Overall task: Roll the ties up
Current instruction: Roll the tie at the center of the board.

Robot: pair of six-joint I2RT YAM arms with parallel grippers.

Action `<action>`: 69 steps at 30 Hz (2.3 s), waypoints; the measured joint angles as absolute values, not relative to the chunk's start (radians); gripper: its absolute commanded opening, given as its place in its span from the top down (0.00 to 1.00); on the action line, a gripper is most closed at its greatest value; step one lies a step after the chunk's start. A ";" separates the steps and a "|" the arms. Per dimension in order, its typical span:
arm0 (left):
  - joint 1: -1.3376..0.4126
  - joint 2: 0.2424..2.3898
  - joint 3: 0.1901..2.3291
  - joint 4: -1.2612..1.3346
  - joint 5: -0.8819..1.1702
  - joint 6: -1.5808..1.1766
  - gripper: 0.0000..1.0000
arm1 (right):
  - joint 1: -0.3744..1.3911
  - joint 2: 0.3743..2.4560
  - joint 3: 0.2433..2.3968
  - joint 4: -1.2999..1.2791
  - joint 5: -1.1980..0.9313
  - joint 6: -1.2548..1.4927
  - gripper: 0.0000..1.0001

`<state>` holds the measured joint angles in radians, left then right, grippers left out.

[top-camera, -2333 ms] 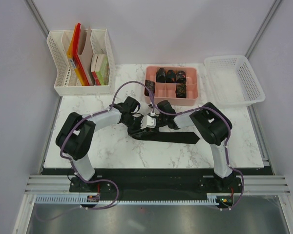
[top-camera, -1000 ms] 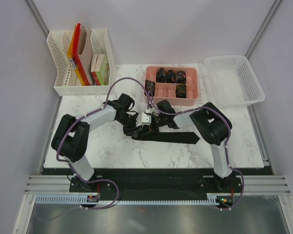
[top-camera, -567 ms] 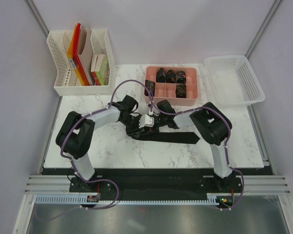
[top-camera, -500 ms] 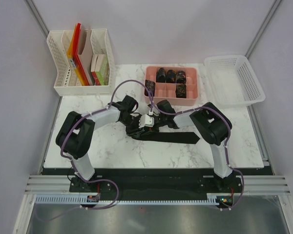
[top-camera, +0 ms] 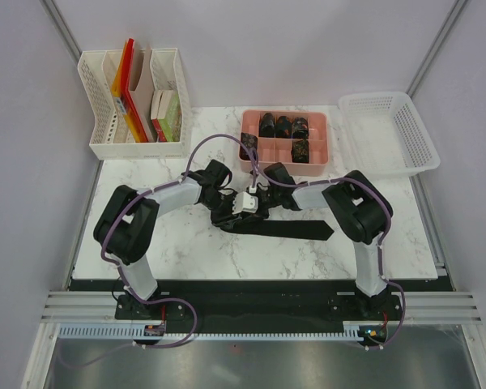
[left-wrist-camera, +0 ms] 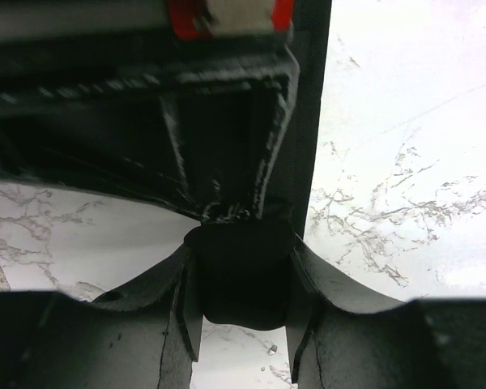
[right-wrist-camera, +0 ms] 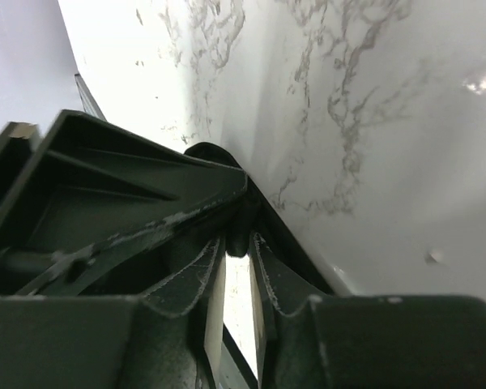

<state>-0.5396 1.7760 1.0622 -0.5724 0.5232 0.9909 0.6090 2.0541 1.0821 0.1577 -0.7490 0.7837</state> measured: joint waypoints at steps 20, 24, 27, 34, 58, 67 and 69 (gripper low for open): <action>-0.541 1.795 1.087 -0.597 0.518 0.977 0.87 | 0.601 1.963 0.959 0.359 -0.741 0.968 0.57; -0.541 1.795 1.087 -0.598 0.517 0.976 0.86 | 0.619 1.978 0.957 0.411 -0.727 0.994 0.64; -0.541 1.795 1.087 -0.598 0.516 0.976 0.85 | 0.618 1.995 0.953 0.423 -0.725 1.004 0.71; -0.541 1.795 1.088 -0.600 0.514 0.975 0.81 | 0.617 1.998 0.948 0.420 -0.722 0.979 1.00; -0.566 1.782 1.108 -0.622 0.506 0.909 0.48 | 0.588 1.977 0.999 0.203 -0.740 0.814 1.00; -0.565 1.741 1.054 -0.577 0.526 0.899 0.40 | 0.566 1.974 0.975 0.193 -0.743 0.797 1.00; -0.565 1.740 1.046 -0.572 0.526 0.899 0.38 | 0.564 1.970 0.971 0.186 -0.739 0.789 1.00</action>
